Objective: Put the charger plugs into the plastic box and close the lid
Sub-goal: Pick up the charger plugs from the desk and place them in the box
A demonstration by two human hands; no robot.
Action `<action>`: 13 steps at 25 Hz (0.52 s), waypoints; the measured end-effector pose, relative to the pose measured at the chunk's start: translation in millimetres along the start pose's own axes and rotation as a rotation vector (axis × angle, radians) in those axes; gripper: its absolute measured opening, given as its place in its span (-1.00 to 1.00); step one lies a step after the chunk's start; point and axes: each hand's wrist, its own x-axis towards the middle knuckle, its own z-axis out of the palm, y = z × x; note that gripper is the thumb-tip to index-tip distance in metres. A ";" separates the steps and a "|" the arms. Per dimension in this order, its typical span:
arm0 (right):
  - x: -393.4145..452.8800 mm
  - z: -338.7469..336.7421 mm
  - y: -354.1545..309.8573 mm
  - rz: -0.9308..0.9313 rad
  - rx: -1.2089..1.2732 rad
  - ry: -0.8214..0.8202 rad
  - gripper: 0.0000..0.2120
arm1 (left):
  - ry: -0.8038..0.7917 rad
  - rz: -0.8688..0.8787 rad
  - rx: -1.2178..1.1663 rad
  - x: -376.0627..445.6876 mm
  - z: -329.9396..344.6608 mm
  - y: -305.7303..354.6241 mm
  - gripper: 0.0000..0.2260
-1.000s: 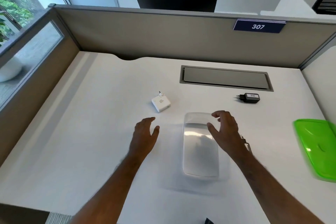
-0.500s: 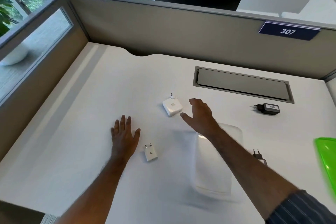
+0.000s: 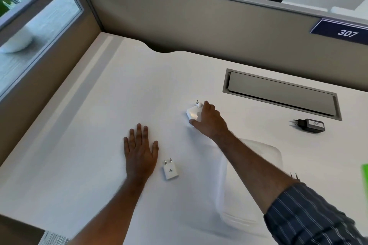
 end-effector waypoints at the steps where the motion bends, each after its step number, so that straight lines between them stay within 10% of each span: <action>1: 3.2 3.4 -1.2 0.002 -0.007 -0.001 -0.26 | 0.002 -0.001 0.001 0.1 0.6 -1.0 -0.40; 13: 12.0 19.1 -4.7 -0.066 -0.209 0.034 -0.14 | -0.031 -0.023 0.013 0.8 -2.0 0.4 -0.40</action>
